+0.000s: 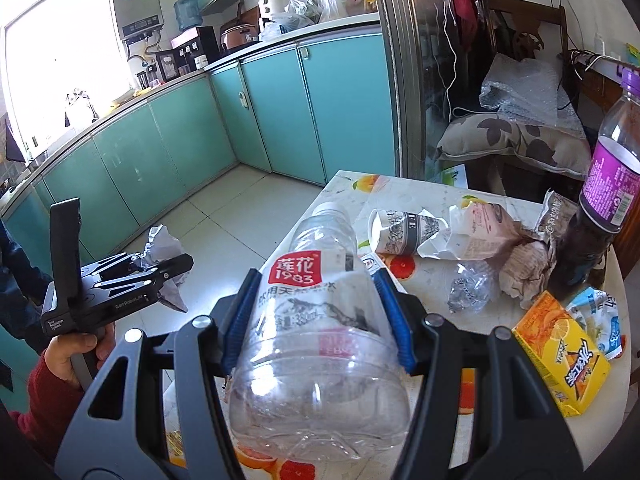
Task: Collect trash
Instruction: 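Carry the foil to the bin and release it with the left while the right carries the bottle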
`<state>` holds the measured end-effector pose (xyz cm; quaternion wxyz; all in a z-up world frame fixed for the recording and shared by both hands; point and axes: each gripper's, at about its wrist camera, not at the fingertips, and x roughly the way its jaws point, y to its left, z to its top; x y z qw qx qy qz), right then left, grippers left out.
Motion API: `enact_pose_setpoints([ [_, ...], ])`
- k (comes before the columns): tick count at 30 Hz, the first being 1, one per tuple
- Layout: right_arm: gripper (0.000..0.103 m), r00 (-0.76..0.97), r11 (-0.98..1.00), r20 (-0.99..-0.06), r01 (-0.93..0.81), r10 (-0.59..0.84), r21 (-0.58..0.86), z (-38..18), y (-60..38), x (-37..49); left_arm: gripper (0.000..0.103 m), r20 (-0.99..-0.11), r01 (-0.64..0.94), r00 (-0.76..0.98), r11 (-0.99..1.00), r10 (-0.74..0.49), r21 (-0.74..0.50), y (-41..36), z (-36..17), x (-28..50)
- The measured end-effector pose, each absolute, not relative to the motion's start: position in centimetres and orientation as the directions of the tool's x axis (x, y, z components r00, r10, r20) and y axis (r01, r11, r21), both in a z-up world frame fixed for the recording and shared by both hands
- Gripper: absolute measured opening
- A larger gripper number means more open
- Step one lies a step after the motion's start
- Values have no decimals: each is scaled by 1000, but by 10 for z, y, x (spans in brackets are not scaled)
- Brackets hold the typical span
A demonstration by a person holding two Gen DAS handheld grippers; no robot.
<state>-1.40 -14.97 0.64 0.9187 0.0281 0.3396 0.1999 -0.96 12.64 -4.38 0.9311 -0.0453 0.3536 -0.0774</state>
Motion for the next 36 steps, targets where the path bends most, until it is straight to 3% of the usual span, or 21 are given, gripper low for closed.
enact_pose_setpoints([
  [36,56,580,843,-652,-508,488,178,8,-65,6,41,-727,11,682,995,-81,-101,167,-84,-3],
])
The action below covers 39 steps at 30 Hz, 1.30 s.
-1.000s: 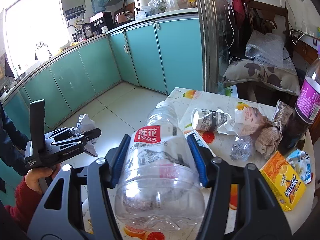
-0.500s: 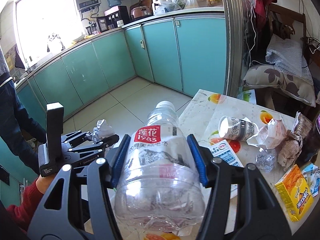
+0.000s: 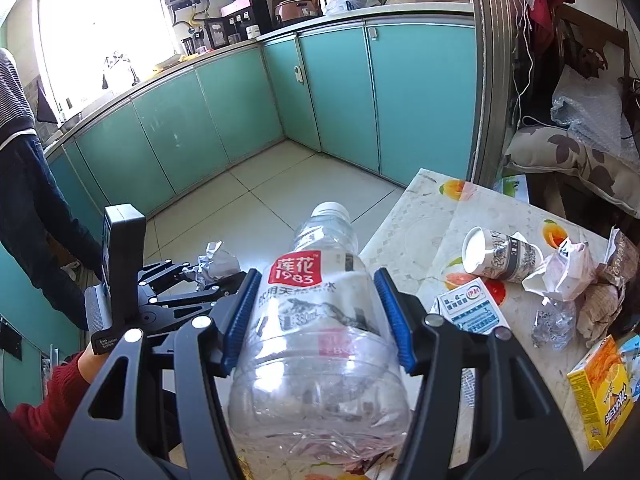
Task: Collect trash
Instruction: 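Carry the foil to the bin and release it with the left while the right carries the bottle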
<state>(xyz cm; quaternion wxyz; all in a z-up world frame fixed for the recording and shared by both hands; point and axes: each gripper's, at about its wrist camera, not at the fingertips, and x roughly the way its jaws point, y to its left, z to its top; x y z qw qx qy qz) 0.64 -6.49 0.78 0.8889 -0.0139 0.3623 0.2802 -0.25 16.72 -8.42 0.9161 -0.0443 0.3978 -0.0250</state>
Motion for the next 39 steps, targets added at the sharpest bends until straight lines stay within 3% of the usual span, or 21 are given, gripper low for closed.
enact_pose_setpoints([
  [39,56,363,812,-792,-520,490,264,-40,20,59,41,-759,-40,648,993,-61,-113,183,-99,5],
])
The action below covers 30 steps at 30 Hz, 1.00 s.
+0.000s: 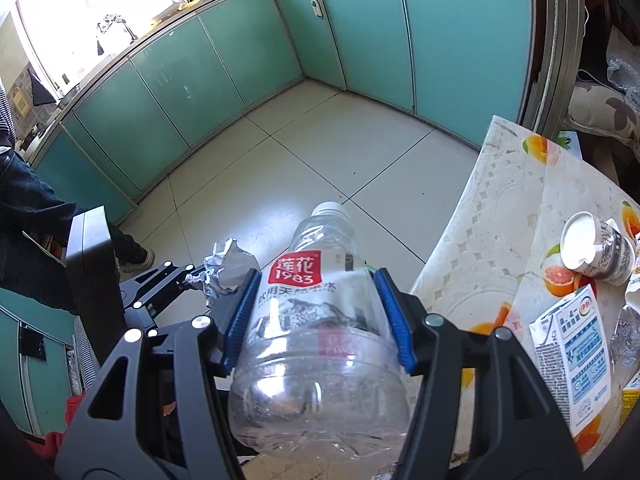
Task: Collect trash
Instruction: 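Carry the foil to the bin and release it with the left while the right carries the bottle, then open the right gripper over the bin to drop the bottle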
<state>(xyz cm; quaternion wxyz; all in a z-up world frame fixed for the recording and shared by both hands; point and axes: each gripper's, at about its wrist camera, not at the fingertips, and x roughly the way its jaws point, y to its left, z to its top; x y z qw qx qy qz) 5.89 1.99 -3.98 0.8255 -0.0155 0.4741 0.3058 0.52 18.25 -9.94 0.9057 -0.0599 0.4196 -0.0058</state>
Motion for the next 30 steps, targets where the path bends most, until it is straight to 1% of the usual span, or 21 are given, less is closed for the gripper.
enact_pose_setpoints([
  [9,56,352,818,-800,-507,486,273,-46,25,66,41,-761,-44,646,993,-58,-113,185,-100,6],
  [12,57,356,823,-802,-499,480,271,-47,27,68,44,-761,-50,646,992,-56,-116,187,-100,6],
  [13,57,355,825,-801,-493,481,277,-48,27,69,52,-761,-57,647,992,-51,-115,187,-100,6],
  [14,57,353,826,-799,-484,487,289,-48,26,70,56,-758,-60,651,991,-50,-117,188,-100,6],
  [15,57,350,825,-796,-476,495,304,-49,24,71,64,-754,-65,655,991,-48,-119,190,-99,5],
  [16,57,344,823,-791,-466,506,324,-50,22,73,67,-750,-69,660,990,-46,-121,191,-98,5],
  [17,61,342,823,-786,-455,514,340,-50,20,75,67,-748,-72,663,990,-45,-123,191,-96,4],
  [19,66,353,827,-778,-436,520,355,-48,14,76,72,-746,-82,665,989,-40,-126,193,-95,5],
  [24,66,403,838,-755,-420,517,349,-34,-4,69,72,-740,-88,672,986,-44,-139,190,-91,6],
  [28,71,497,863,-726,-423,475,275,-11,-33,46,73,-735,-64,675,988,-60,-139,178,-88,7],
  [30,71,543,876,-709,-423,450,232,1,-53,32,73,-729,-45,681,989,-72,-139,169,-85,7],
])
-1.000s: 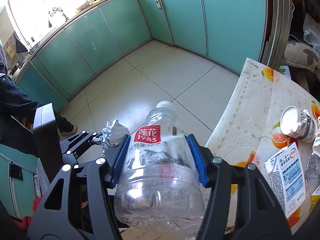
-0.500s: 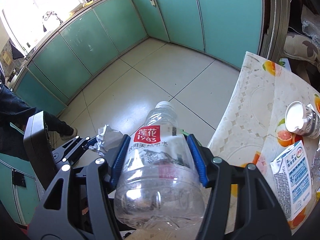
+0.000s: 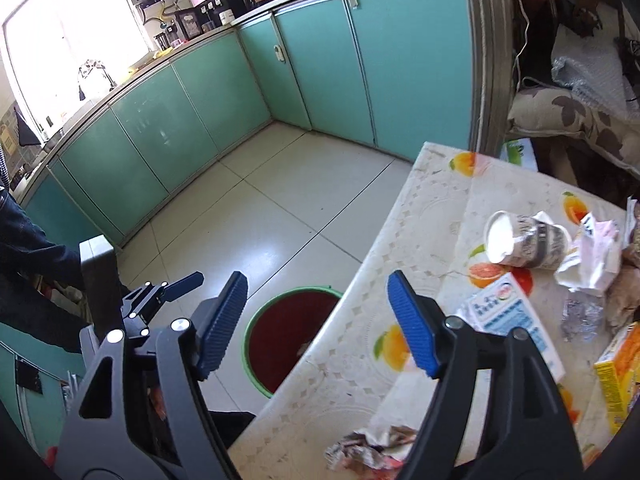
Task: Collect trash
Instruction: 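Open the right gripper over the bin to drop the bottle, then grasp the brown Balisha snack bag with the right gripper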
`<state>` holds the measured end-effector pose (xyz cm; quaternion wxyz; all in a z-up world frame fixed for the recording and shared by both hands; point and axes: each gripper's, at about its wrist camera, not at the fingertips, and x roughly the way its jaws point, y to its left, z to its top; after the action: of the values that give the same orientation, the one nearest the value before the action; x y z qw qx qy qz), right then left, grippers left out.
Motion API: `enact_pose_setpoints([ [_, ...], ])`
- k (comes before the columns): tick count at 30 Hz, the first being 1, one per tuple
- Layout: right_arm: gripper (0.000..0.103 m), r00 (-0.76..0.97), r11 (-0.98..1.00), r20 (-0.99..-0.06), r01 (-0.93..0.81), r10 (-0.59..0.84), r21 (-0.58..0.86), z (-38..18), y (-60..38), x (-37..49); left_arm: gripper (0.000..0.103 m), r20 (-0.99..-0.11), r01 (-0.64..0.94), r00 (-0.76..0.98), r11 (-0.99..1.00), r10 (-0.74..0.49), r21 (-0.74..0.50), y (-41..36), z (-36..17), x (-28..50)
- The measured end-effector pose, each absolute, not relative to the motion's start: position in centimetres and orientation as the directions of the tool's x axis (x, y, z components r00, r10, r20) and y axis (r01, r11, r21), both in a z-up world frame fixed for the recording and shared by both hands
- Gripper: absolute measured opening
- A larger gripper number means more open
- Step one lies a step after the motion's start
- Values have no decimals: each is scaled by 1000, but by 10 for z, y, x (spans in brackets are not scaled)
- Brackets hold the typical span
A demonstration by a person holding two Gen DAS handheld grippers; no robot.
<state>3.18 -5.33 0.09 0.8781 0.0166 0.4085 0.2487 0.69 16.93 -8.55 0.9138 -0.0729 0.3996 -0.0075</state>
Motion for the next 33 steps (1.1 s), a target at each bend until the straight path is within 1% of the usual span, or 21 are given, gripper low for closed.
enact_pose_setpoints([
  [4,75,633,915,-682,-379,367,140,21,-100,3,73,-718,-2,688,990,-103,-144,149,-80,8],
  [8,77,685,949,-677,-307,271,69,25,-145,-24,74,-705,59,691,985,-158,-163,124,-72,7],
  [10,78,699,965,-680,-259,223,50,19,-168,-43,79,-693,100,695,980,-193,-172,112,-67,5],
  [13,79,706,979,-685,-194,180,58,6,-195,-70,80,-672,178,699,970,-244,-166,88,-57,-4],
  [15,79,714,991,-690,-125,115,36,-5,-212,-88,81,-657,230,704,962,-270,-149,73,-51,-11],
  [17,79,701,996,-709,-77,81,37,-18,-229,-105,82,-647,280,701,951,-298,-135,59,-46,-18],
  [20,79,667,997,-741,-51,79,60,-32,-246,-126,82,-635,355,677,921,-372,-161,47,-39,-26],
  [23,79,628,998,-775,-51,65,42,-47,-257,-139,83,-623,459,612,860,-488,-222,33,-30,-41],
  [26,79,578,997,-812,-63,78,51,-63,-261,-142,86,-602,553,561,799,-568,-238,13,-23,-62],
  [28,80,565,994,-819,-86,100,62,-68,-257,-142,87,-604,598,527,766,-598,-237,0,-21,-79],
  [29,82,562,993,-820,-100,104,58,-70,-254,-141,87,-610,611,513,756,-604,-235,-8,-23,-87],
  [33,84,546,988,-832,-151,101,21,-78,-242,-133,87,-652,668,452,715,-609,-205,-33,-34,-120],
])
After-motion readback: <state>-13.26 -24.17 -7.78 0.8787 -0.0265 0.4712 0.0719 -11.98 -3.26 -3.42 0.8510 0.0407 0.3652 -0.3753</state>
